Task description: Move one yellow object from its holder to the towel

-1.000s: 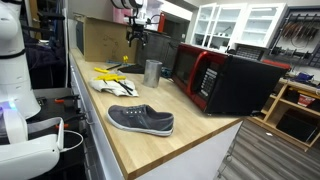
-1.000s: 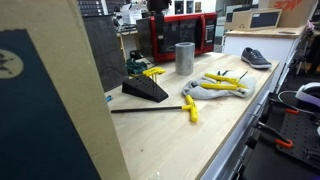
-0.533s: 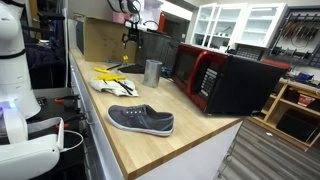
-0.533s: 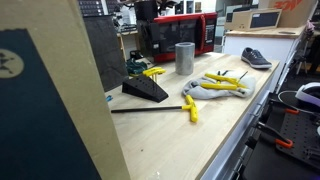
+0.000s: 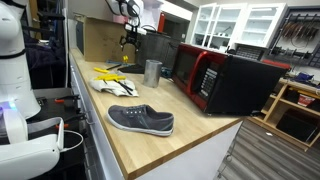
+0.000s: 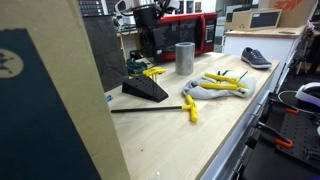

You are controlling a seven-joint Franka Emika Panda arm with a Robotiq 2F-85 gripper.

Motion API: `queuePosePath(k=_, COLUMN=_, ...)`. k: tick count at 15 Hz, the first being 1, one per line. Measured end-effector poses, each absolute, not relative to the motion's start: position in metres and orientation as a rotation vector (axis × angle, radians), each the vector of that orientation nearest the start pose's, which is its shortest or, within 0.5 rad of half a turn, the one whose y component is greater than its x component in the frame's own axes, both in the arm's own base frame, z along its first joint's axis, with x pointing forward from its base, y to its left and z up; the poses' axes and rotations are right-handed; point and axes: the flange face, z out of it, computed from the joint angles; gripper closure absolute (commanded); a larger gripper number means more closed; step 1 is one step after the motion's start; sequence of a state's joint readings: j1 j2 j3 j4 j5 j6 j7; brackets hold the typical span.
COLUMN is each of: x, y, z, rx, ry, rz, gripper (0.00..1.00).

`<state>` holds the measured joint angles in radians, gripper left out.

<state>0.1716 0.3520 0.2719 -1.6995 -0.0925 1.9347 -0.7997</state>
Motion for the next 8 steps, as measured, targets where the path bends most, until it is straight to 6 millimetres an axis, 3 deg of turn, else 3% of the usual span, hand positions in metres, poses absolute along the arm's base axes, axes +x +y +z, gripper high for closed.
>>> queuePosePath(k=8, x=0.592, y=0.256, z=0.369, rx=-2.489, ry=-1.835, rz=0.196, gripper=0.00)
